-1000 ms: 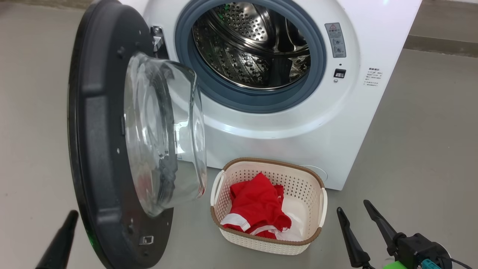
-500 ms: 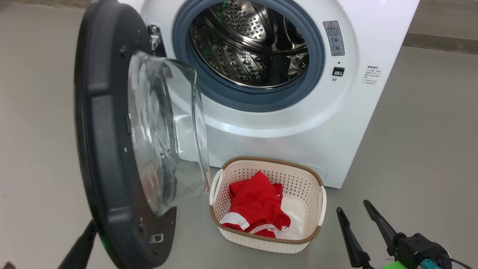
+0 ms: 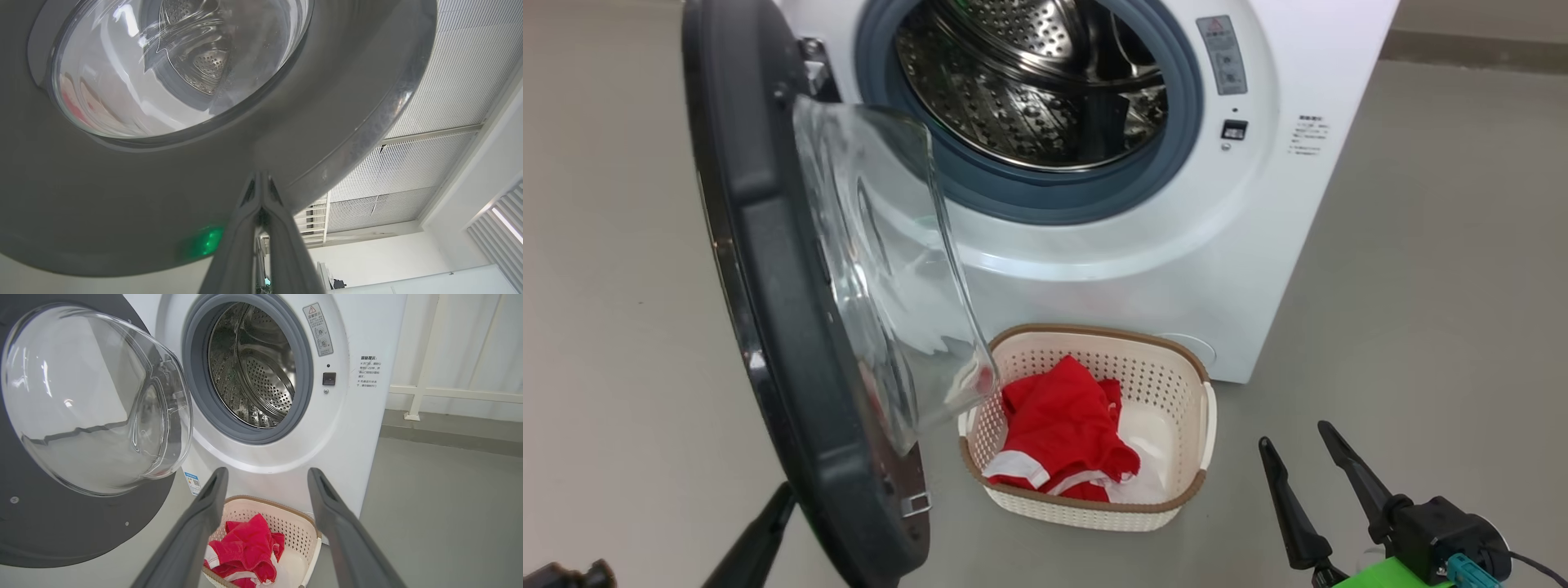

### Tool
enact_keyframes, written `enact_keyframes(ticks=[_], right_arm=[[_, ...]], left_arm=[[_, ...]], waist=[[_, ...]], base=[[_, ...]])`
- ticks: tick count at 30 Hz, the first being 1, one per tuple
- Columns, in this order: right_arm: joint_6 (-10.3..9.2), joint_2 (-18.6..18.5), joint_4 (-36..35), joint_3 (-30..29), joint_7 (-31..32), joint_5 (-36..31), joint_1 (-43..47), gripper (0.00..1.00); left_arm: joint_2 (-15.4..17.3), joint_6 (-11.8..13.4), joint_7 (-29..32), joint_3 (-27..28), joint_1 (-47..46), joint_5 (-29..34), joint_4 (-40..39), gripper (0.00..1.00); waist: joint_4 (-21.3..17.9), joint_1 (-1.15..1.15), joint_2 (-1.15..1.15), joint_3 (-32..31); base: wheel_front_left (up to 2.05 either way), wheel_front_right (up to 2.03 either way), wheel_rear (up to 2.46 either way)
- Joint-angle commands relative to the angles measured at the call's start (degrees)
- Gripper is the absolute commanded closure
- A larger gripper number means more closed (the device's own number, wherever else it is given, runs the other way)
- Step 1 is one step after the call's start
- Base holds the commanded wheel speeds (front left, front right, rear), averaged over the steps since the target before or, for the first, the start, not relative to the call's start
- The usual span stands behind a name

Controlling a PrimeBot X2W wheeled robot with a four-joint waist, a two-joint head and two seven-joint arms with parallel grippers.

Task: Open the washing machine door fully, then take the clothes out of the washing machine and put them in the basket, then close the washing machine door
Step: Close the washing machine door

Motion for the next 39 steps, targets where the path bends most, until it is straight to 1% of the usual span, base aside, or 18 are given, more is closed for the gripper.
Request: enact_keyframes(ticks=[1,12,21,31,39], right_arm=[[0.28,-0.6,-1.6,1.2,-0.5,-0.4,-2.6,0.00],[0.28,-0.6,-2.3,0.7,-0.5,-0.3,-4.9,0.00],[0.28,-0.6,-2.5,0.4,-0.5,0.2,-6.8,0.00],[0.28,-0.6,-3.1,0.4,-0.5,1.0,-9.1,0.00],[0.28,-0.6,-3.2,1.4,-0.5,2.1,-11.3,0.00]], left_arm=[[0.1,-1.1,1.0,0.9,-1.9,-0.6,-2.0,1.00],[-0.8,-2.6,2.6,-1.6,-4.2,-1.4,-2.7,1.00],[-1.2,-3.2,2.7,-2.6,-7.3,-1.3,-2.5,1.00],[-0.5,-3.2,3.3,-3.4,-13.3,-0.6,-0.5,1.00],[0.9,-2.6,4.0,-3.7,-20.5,-0.3,3.4,1.00]], waist=[[-1.3,0.00,0.00,1.2],[-6.8,0.00,0.00,5.1],[-12.0,0.00,0.00,8.4],[-17.8,0.00,0.00,12.7],[-21.6,0.00,0.00,16.2]], base=[[0.00,0.00,0.00],[0.00,0.00,0.00],[0.00,0.00,0.00],[0.00,0.00,0.00],[0.00,0.00,0.00]])
